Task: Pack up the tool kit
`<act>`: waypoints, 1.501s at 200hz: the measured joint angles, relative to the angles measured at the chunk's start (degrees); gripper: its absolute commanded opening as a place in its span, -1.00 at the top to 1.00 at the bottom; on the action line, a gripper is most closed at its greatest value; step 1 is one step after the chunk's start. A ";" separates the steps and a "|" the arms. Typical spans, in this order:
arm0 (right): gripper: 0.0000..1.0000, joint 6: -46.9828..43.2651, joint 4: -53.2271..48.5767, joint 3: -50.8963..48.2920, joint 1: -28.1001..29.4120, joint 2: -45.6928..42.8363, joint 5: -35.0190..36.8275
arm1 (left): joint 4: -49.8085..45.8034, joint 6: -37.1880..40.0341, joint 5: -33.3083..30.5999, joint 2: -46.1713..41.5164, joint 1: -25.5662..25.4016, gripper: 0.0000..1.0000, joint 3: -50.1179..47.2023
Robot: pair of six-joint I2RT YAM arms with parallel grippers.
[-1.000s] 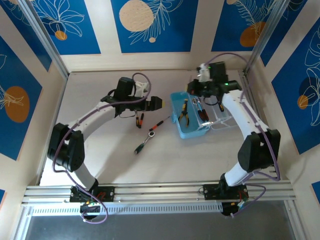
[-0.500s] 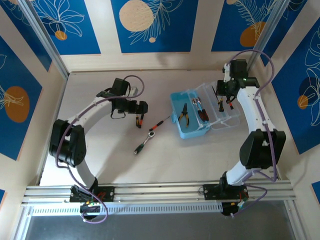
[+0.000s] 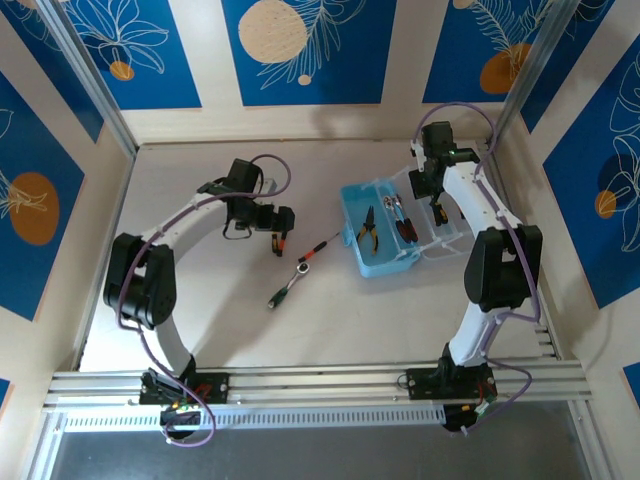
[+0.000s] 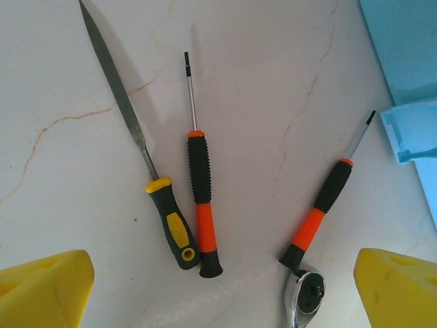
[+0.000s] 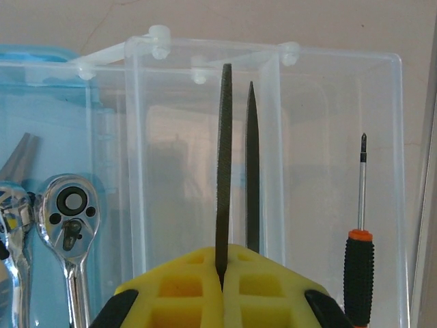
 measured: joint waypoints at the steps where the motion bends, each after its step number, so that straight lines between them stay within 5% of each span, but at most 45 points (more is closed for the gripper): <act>1: 0.96 -0.04 0.02 0.00 0.00 0.04 0.02 | 0.00 0.02 0.00 0.00 0.00 -0.94 0.00; 60: 0.34 -0.98 -0.79 1.11 0.00 0.52 0.35 | -0.24 0.04 -0.02 0.44 0.00 -0.88 0.63; 97: 0.11 -0.46 -1.70 3.78 0.35 0.24 -0.09 | -0.26 0.31 -0.66 0.94 -0.04 -0.56 0.87; 137: -1.00 1.66 -3.34 3.56 1.44 -3.85 -6.54 | -2.01 1.57 -3.89 2.08 -1.53 -0.24 0.96; 161: -0.98 3.93 -2.67 1.11 3.17 -9.53 -11.96 | -3.15 2.16 -5.90 3.37 -3.87 -0.07 1.77; 179: -0.98 5.40 -2.01 -1.07 4.85 -12.74 -14.78 | -3.50 2.82 -6.99 4.74 -6.01 0.24 2.95; 235: -0.98 8.35 -1.66 -6.32 7.08 -13.46 -18.12 | -4.26 5.53 -7.91 9.88 -12.81 0.56 8.02; 300: -0.98 8.98 -1.53 -7.76 7.06 -13.49 -19.45 | -3.98 8.57 -8.61 17.59 -16.52 0.42 12.76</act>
